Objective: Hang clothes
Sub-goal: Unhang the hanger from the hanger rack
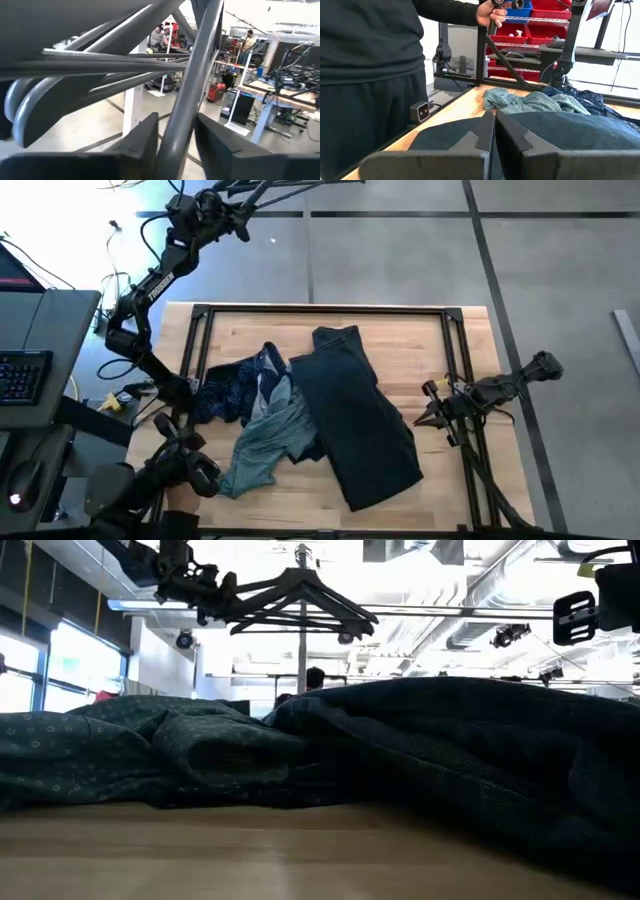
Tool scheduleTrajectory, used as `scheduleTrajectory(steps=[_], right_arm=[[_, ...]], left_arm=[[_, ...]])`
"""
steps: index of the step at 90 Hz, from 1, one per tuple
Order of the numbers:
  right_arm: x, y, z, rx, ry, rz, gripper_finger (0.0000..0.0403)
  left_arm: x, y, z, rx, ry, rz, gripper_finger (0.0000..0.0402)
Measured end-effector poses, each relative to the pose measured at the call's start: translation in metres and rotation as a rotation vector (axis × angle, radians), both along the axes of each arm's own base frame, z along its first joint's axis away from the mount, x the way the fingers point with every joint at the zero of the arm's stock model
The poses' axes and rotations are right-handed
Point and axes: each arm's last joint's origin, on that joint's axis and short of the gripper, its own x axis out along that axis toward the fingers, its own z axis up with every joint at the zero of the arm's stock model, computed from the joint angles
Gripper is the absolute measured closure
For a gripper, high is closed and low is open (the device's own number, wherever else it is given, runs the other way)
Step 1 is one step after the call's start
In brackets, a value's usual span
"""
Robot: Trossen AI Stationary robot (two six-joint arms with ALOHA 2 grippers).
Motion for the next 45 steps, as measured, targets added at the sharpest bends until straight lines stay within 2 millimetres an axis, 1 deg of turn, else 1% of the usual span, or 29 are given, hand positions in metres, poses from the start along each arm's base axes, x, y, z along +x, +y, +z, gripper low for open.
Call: scheduleTrajectory(steps=[8, 11, 25, 45], right_arm=[[0.0, 0.0, 0.0, -0.001, 0.0, 0.0, 0.0402], [0.0, 0.0, 0.0, -0.001, 0.0, 0.0, 0.0402], [0.0, 0.0, 0.0, 0.0, -0.001, 0.0, 0.0402], [0.0, 0.0, 0.0, 0.0, -0.001, 0.0, 0.0402]], left_arm=[[0.002, -0.001, 0.001, 0.012, 0.0, -0.033, 0.0374], [0.002, -0.002, 0.002, 0.02, -0.004, -0.045, 0.0382], [0.003, -0.004, 0.011, 0.053, -0.067, -0.096, 0.0382], [0.002, -0.006, 0.031, 0.094, -0.098, -0.14, 0.0382]])
